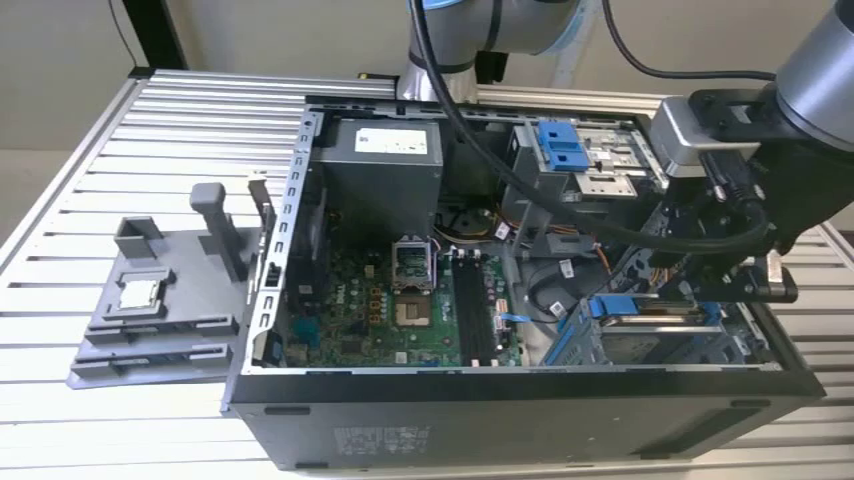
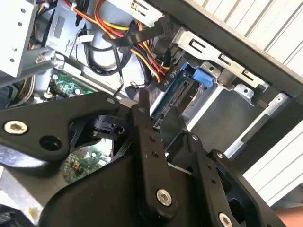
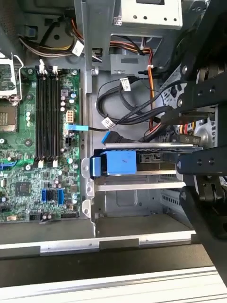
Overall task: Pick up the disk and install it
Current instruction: 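Insert the disk into the insertion slot, then insert the first disk wire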
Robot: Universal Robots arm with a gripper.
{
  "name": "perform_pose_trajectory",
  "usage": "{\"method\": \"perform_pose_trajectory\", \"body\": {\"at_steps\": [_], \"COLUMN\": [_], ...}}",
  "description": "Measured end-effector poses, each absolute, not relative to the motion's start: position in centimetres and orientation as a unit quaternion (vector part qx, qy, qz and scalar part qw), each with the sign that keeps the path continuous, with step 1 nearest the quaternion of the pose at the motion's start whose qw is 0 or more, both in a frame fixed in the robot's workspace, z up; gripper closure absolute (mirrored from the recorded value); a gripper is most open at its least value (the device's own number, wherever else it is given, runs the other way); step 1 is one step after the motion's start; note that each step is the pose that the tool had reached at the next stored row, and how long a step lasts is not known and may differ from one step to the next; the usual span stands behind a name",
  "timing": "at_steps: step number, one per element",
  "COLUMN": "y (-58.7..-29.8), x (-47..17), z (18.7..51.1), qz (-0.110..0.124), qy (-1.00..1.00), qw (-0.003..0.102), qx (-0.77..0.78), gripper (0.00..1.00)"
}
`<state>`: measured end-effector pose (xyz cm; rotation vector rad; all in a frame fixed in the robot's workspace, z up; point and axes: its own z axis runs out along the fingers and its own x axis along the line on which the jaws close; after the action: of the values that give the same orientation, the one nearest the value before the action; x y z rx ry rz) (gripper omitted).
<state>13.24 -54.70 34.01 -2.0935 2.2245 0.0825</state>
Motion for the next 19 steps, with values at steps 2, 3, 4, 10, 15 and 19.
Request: {"method": "perform_pose_trajectory", "body": {"at_steps": [2,3,4,10,15,19], "y": [-54.7,-54.69,-54.68,-54.42,-54.35,-54.23], "x": [13.28,13.33,13.34,13.35,13.65,13.67], "z": [33.85,33.8,33.79,33.7,33.49,33.38], "qz": [0.027,0.026,0.026,0.025,0.025,0.024], "qy": [0.736,0.739,0.741,0.748,0.756,0.763], "qw": [0.043,0.043,0.044,0.045,0.046,0.046], "qx": [-0.676,-0.672,-0.67,-0.662,-0.652,-0.645], "gripper": [0.0,0.0,0.0,0.0,0.0,0.0]}}
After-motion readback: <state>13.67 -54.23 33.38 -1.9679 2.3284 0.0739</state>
